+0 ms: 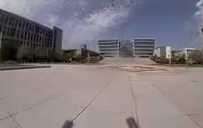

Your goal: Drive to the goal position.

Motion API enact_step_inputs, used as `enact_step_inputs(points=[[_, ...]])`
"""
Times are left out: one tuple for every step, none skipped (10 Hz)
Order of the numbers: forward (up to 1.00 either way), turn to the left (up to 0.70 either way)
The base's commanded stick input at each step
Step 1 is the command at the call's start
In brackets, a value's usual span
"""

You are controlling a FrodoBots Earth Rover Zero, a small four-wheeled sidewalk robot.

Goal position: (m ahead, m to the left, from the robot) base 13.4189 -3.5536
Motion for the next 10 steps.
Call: enact_step_inputs(points=[[0.7,0.02],[0.7,0.03],[0.7,0.03],[0.7,0.03],[0.7,0.03],[0.7,0.03],[0.7,0.03],[0.7,0.03],[0.7,0.02],[0.7,0.03]])
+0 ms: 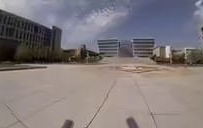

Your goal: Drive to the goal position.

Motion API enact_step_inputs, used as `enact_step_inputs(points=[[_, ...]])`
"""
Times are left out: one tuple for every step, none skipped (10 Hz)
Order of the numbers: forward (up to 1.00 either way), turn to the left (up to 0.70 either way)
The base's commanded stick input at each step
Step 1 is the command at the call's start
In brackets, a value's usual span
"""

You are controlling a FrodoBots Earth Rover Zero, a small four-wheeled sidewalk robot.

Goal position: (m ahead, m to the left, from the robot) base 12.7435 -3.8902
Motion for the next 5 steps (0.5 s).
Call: enact_step_inputs(points=[[0.7,0.03],[0.7,0.03],[0.7,0.03],[0.7,0.03],[0.7,0.17]])
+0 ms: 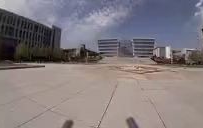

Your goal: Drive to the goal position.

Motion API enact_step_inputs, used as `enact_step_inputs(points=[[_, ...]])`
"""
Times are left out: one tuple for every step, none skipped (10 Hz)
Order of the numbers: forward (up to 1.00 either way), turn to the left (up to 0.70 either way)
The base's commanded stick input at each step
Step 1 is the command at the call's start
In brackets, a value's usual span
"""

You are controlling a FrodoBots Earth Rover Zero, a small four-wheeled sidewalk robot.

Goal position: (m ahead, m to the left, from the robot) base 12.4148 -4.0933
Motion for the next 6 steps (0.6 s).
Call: enact_step_inputs(points=[[0.7,0.29],[0.7,0.35],[0.7,0.35],[0.7,0.11],[0.7,0.03],[0.7,0.03]])
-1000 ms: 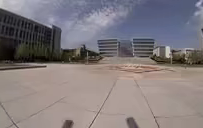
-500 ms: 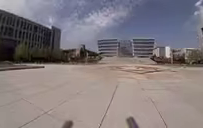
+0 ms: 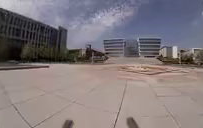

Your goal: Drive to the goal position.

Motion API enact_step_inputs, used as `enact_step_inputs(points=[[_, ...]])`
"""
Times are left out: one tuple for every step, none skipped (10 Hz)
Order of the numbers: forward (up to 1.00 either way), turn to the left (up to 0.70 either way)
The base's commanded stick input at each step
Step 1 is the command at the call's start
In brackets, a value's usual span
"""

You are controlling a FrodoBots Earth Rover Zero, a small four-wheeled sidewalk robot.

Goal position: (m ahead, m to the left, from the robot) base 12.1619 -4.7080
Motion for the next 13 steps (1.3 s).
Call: enact_step_inputs(points=[[0.7,0.03],[0.7,0.03],[0.7,0.03],[0.7,0.03],[0.7,0.03],[0.7,0.03],[0.7,0.03],[0.7,0.03],[0.7,0.03],[0.7,0.03],[0.7,0.03],[0.7,0.02],[0.7,-0.25]])
